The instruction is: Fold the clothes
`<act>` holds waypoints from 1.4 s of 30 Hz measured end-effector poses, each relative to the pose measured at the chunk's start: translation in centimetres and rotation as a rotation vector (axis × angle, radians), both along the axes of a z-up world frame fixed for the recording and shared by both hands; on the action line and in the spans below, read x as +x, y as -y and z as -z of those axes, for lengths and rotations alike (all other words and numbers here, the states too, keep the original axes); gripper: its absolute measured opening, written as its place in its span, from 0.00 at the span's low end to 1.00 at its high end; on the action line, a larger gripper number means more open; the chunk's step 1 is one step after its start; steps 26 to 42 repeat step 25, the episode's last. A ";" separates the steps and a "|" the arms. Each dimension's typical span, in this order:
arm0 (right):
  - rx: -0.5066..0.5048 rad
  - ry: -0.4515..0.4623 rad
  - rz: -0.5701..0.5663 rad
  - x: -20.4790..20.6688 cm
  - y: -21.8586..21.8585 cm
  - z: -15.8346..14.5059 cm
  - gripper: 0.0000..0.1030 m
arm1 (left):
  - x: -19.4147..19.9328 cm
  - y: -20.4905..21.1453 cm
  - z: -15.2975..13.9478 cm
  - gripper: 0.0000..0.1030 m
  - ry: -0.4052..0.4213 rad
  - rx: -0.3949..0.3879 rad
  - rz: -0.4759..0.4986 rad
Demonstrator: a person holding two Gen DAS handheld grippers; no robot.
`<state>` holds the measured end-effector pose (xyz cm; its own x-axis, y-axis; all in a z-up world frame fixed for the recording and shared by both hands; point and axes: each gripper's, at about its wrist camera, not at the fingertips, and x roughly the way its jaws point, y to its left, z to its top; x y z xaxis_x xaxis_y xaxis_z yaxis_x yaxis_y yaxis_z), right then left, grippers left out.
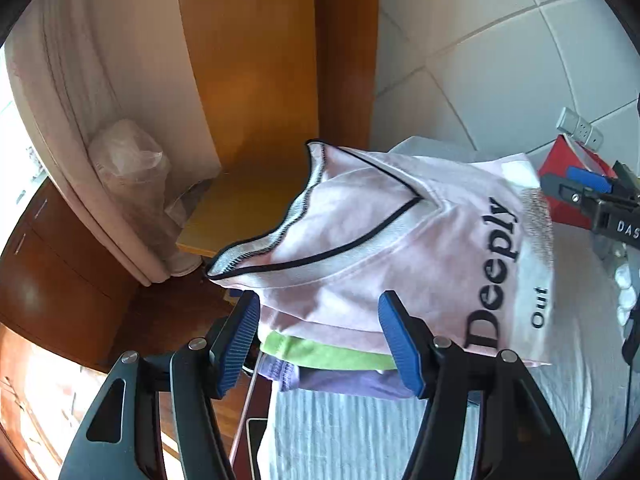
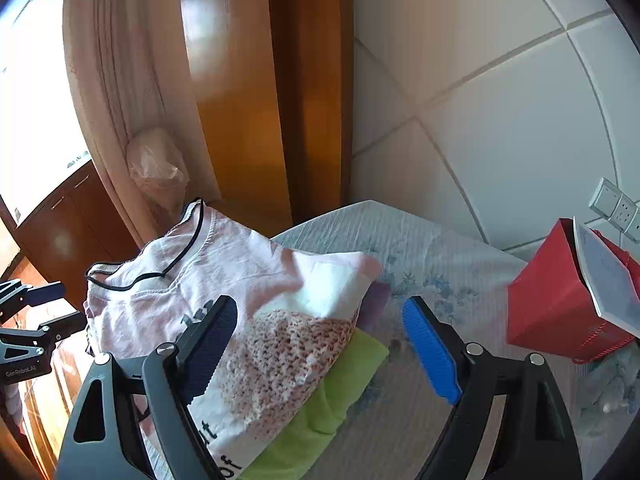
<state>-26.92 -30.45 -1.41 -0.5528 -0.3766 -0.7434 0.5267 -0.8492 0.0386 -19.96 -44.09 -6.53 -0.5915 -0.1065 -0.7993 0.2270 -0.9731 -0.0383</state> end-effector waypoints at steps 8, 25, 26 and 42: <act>-0.002 0.010 -0.014 4.8 -1.4 0.1 0.93 | 0.6 -4.6 -0.1 0.75 0.020 0.057 0.056; 0.024 0.044 0.022 7.3 -1.9 0.4 0.93 | 1.0 -5.9 -0.1 0.75 0.031 -0.023 0.044; 0.024 0.044 0.022 7.3 -1.9 0.4 0.93 | 1.0 -5.9 -0.1 0.75 0.031 -0.023 0.044; 0.024 0.044 0.022 7.3 -1.9 0.4 0.93 | 1.0 -5.9 -0.1 0.75 0.031 -0.023 0.044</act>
